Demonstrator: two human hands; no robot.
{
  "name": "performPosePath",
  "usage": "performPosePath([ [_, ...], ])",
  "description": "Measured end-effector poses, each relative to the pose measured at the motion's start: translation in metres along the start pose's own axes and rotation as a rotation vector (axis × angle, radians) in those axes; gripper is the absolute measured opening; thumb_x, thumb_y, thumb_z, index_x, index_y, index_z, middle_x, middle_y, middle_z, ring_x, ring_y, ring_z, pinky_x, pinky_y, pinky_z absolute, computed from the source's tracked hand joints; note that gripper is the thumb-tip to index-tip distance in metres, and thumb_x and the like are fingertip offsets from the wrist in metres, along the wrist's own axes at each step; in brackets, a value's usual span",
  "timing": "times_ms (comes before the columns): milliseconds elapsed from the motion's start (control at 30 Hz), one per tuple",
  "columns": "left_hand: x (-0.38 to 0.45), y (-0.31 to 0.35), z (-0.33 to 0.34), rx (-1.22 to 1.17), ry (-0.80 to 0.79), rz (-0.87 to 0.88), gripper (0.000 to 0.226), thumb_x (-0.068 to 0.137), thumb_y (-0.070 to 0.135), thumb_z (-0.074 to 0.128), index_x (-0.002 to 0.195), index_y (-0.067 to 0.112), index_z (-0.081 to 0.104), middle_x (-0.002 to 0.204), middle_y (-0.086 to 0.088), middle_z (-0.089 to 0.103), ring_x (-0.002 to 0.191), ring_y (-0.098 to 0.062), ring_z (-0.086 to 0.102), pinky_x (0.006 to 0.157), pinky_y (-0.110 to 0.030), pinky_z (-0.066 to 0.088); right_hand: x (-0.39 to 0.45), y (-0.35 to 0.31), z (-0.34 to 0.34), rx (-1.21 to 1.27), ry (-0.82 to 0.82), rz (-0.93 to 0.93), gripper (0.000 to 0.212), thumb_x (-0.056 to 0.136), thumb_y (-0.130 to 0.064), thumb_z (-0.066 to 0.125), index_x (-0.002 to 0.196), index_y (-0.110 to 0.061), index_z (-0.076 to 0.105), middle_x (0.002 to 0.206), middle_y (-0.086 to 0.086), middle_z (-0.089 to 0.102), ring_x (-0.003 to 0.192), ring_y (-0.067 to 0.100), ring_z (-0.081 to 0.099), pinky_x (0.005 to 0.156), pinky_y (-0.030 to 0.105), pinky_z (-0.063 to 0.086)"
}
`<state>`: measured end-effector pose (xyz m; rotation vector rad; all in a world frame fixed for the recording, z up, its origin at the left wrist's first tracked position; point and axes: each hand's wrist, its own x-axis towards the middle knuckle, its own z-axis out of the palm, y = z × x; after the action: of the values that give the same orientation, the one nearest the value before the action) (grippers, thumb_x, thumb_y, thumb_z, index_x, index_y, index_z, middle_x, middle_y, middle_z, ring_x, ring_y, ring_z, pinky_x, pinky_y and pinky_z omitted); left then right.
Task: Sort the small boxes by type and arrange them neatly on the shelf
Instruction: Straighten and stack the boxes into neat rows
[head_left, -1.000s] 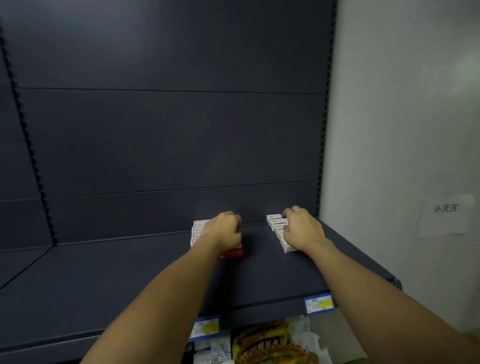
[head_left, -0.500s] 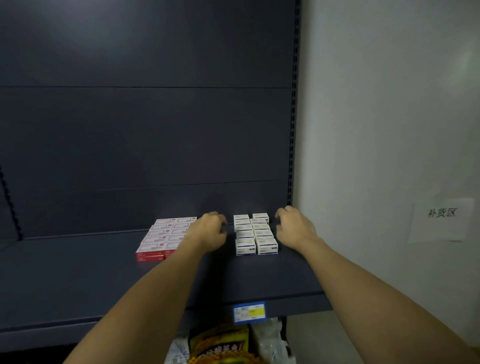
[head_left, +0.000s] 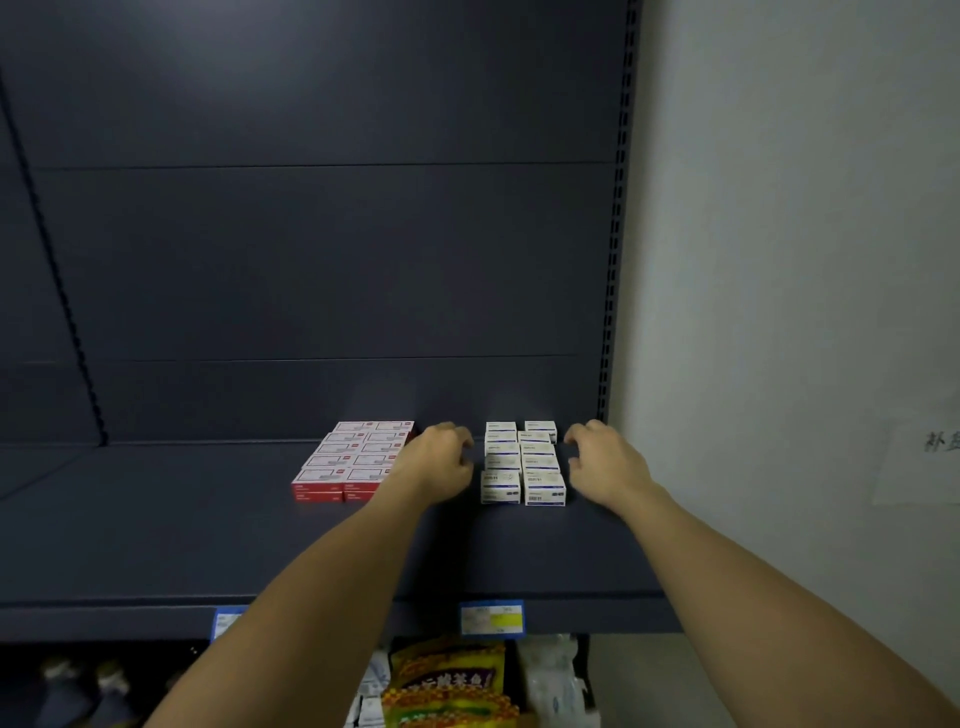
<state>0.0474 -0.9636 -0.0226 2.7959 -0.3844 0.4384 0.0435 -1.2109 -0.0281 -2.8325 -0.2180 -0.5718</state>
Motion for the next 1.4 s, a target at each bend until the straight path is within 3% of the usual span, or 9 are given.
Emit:
performPosePath([
  [233, -0.005, -0.004, 0.011, -0.121, -0.021, 0.054, 0.033, 0.087, 0.021, 0.056, 0.118, 0.013, 0.065, 0.117, -0.005, 0.062, 0.105, -0.023, 0.061, 0.091, -0.037, 0.052, -0.003, -0.015, 0.008, 0.066, 0.016, 0.037, 0.028, 0.09, -0.023, 0.054, 0.117, -0.019, 0.06, 0.111, 0.001, 0.058, 0.104, 0.023, 0.057, 0.078, 0.034, 0.05],
  [433, -0.013, -0.011, 0.03, -0.196, -0.015, 0.087, 0.035, 0.086, 0.037, 0.059, 0.115, 0.019, 0.065, 0.114, 0.0, 0.064, 0.103, -0.015, 0.061, 0.092, -0.035, 0.052, -0.018, -0.014, 0.028, 0.19, 0.004, 0.039, 0.034, 0.09, -0.034, 0.057, 0.12, -0.018, 0.06, 0.106, 0.0, 0.064, 0.098, 0.021, 0.061, 0.078, 0.032, 0.05],
  [600, -0.015, -0.011, 0.033, -0.277, 0.045, 0.082, 0.038, 0.08, 0.045, 0.057, 0.11, 0.023, 0.065, 0.108, 0.006, 0.064, 0.096, -0.011, 0.061, 0.088, -0.035, 0.053, -0.018, -0.007, 0.033, 0.283, 0.021, -0.005, 0.036, 0.088, -0.038, 0.063, 0.119, -0.018, 0.06, 0.088, -0.01, 0.054, 0.082, 0.013, 0.054, 0.072, 0.03, 0.046],
  [700, -0.012, -0.008, 0.036, -0.334, 0.07, 0.081, 0.034, 0.084, 0.043, 0.061, 0.113, 0.026, 0.064, 0.107, 0.008, 0.064, 0.094, -0.007, 0.059, 0.085, -0.028, 0.051, -0.013, -0.003, 0.033, 0.342, 0.019, -0.032, 0.042, 0.082, -0.041, 0.069, 0.117, -0.022, 0.058, 0.082, -0.014, 0.052, 0.078, 0.01, 0.055, 0.069, 0.03, 0.048],
  [833, -0.009, -0.007, 0.042, -0.355, 0.065, 0.137, 0.042, 0.084, 0.044, 0.068, 0.122, 0.026, 0.06, 0.112, 0.014, 0.063, 0.1, -0.002, 0.059, 0.085, -0.016, 0.046, -0.012, 0.005, 0.038, 0.357, 0.004, -0.083, 0.052, 0.072, -0.05, 0.069, 0.116, -0.031, 0.052, 0.084, -0.014, 0.053, 0.079, 0.005, 0.054, 0.069, 0.03, 0.051],
  [1000, -0.011, -0.008, 0.046, -0.39, 0.078, 0.158, 0.042, 0.076, 0.038, 0.076, 0.114, 0.027, 0.06, 0.106, 0.018, 0.063, 0.097, 0.003, 0.06, 0.082, -0.006, 0.042, -0.01, 0.01, 0.044, 0.344, 0.009, -0.113, 0.05, 0.07, -0.049, 0.071, 0.111, -0.035, 0.046, 0.087, -0.015, 0.052, 0.08, 0.004, 0.052, 0.068, 0.028, 0.051],
  [1200, -0.01, -0.01, 0.049, -0.345, 0.098, 0.206, 0.034, 0.077, 0.032, 0.077, 0.108, 0.023, 0.065, 0.109, 0.015, 0.063, 0.101, 0.002, 0.058, 0.091, -0.013, 0.044, -0.014, 0.01, 0.045, 0.322, 0.063, -0.133, 0.039, 0.074, -0.048, 0.073, 0.1, -0.032, 0.048, 0.092, -0.02, 0.051, 0.081, -0.001, 0.051, 0.068, 0.021, 0.049],
  [1400, -0.012, -0.011, 0.05, -0.337, 0.12, 0.218, 0.032, 0.077, 0.029, 0.078, 0.106, 0.021, 0.067, 0.107, 0.013, 0.064, 0.1, 0.0, 0.059, 0.09, -0.01, 0.042, -0.018, 0.005, 0.042, 0.298, 0.061, -0.115, 0.036, 0.076, -0.05, 0.073, 0.095, -0.03, 0.051, 0.087, -0.018, 0.051, 0.078, 0.004, 0.053, 0.065, 0.025, 0.048],
])
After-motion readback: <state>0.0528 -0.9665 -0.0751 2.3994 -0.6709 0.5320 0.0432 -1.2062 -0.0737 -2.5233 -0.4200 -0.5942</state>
